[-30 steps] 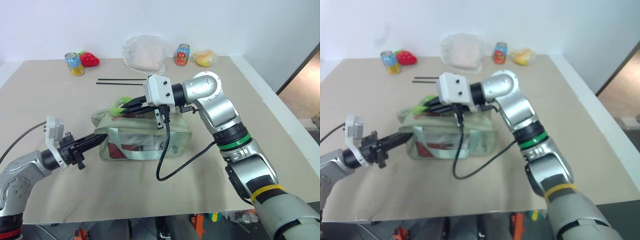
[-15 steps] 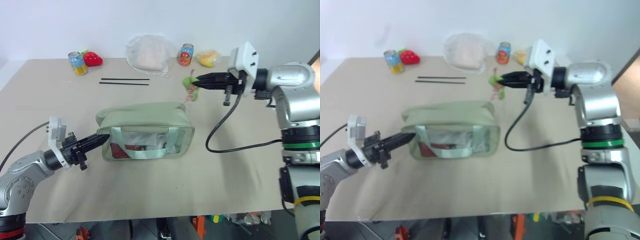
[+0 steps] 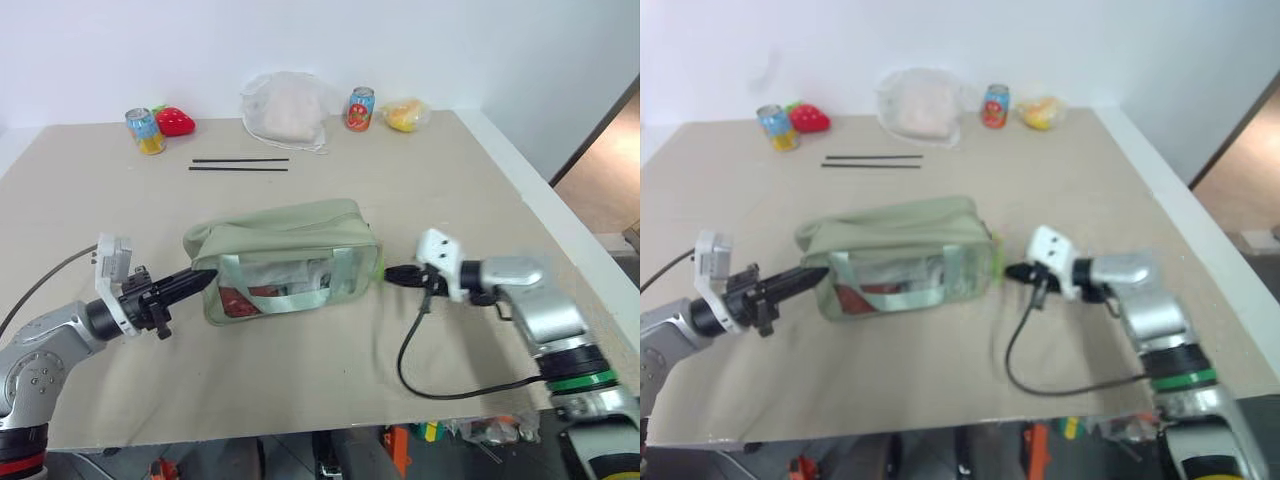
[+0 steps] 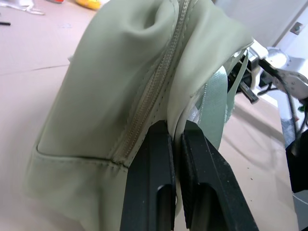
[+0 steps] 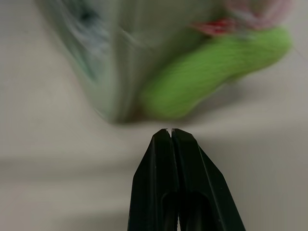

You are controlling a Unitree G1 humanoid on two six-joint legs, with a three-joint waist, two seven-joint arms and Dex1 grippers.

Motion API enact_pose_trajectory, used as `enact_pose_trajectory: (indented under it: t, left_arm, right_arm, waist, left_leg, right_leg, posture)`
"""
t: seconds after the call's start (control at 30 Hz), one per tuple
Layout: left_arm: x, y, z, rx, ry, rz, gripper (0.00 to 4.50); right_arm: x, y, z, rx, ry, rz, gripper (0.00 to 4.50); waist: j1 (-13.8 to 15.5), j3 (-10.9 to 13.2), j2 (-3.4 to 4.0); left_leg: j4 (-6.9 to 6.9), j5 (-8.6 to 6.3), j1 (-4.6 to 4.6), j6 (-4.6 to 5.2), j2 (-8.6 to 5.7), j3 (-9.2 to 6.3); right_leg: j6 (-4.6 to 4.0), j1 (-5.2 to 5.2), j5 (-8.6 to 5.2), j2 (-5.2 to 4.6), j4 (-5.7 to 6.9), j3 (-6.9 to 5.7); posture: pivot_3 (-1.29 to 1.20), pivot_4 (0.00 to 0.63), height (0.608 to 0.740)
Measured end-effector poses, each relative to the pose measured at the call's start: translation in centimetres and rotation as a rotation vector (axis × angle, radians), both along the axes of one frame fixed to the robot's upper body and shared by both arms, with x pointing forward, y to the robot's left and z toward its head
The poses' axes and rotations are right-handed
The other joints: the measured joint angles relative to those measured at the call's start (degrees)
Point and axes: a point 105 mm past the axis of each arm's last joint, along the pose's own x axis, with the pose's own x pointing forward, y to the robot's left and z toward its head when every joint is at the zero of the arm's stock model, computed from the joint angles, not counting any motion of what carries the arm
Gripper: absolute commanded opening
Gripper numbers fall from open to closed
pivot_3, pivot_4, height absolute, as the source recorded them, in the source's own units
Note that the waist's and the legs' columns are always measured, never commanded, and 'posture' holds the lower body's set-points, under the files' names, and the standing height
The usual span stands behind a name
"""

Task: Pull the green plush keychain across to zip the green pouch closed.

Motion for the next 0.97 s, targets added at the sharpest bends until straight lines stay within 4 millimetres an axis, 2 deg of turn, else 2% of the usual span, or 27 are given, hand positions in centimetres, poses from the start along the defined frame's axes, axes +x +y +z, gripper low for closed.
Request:
enact_pose_trajectory:
  t: [0.23,0.33,0.4,0.5,0.6,0.67,0.7,0.83,0.97]
  left_arm:
    - [0.0,0.0,0.1,-0.015,0.012,0.003,0.00]
    - [0.1,0.2,0.0,-0.018,0.026,0.021,0.00]
    - [0.1,0.3,-0.1,-0.023,0.038,0.027,0.75]
    - [0.2,0.7,-1.0,-0.038,0.107,0.055,1.62]
    - [0.4,1.3,-0.8,-0.043,0.107,0.095,2.64]
    - [0.5,1.9,-0.3,-0.021,0.090,0.122,2.67]
    - [0.3,2.3,0.4,0.009,0.069,0.133,2.67]
    - [-0.6,4.8,1.6,0.050,0.043,0.210,2.67]
    - [-1.8,8.0,1.7,0.046,0.058,0.323,2.67]
  right_arm:
    - [1.0,-0.3,1.7,-0.002,-0.034,-0.012,0.03]
    - [1.9,-1.0,3.1,0.024,-0.058,-0.037,0.79]
    - [2.4,-2.1,4.4,0.069,-0.065,-0.077,1.55]
    - [2.4,-3.6,6.8,0.177,-0.061,-0.106,2.53]
    - [2.0,-4.8,7.7,0.251,-0.021,-0.123,3.59]
    - [1.6,-5.2,7.7,0.302,0.028,-0.120,4.25]
    - [0.9,-5.7,7.3,0.314,0.080,-0.113,4.42]
    - [-0.4,-7.1,6.3,0.387,0.182,-0.131,4.42]
    - [-0.8,-8.6,6.8,0.465,0.190,-0.185,4.42]
  waist:
    - [-0.1,0.0,-0.08]
    - [-0.1,0.0,-0.08]
    - [-0.1,0.0,-0.08]
    - [-0.1,0.0,-0.11]
    - [-0.1,0.0,-0.16]
    - [-0.2,0.0,-0.18]
    - [-0.2,0.0,-0.18]
    - [-0.5,0.0,-0.17]
    - [-0.6,0.0,-0.17]
  left_leg:
    - [0.14,-0.03,-0.05,0.04,-0.02,-0.01]
    - [0.13,-0.06,-0.07,0.09,-0.02,-0.01]
    - [0.12,-0.08,-0.10,0.11,-0.04,0.00]
    - [0.12,-0.09,-0.12,0.13,-0.03,0.00]
    - [0.13,-0.11,-0.12,0.15,0.00,-0.02]
    - [0.12,-0.11,-0.16,0.15,0.03,-0.02]
    - [0.10,-0.11,-0.13,0.15,0.05,-0.06]
    - [-0.16,-0.12,-0.11,0.16,0.05,0.13]
    - [-0.29,-0.12,-0.04,0.16,0.07,0.12]
  right_leg:
    - [0.02,-0.02,0.01,0.06,-0.01,0.06]
    - [-0.01,-0.02,0.00,0.07,-0.01,0.08]
    - [-0.02,-0.02,-0.01,0.05,-0.01,0.10]
    - [-0.02,-0.04,-0.01,0.05,-0.02,0.10]
    - [-0.03,-0.07,-0.01,0.02,-0.03,0.09]
    - [-0.03,-0.07,-0.01,0.02,-0.03,0.10]
    - [-0.07,-0.08,-0.04,0.03,-0.03,0.06]
    - [-0.13,-0.09,-0.08,0.03,-0.03,0.23]
    - [-0.21,-0.11,-0.13,0.07,-0.03,0.21]
  posture:
    - [0.00,0.150,0.740]
    - [0.00,0.150,0.740]
    - [0.00,0.150,0.740]
    - [0.00,0.150,0.740]
    - [0.00,0.150,0.740]
    - [0.00,0.150,0.740]
    - [0.00,0.150,0.740]
    - [0.00,0.150,0.740]
    - [0.00,0.150,0.740]
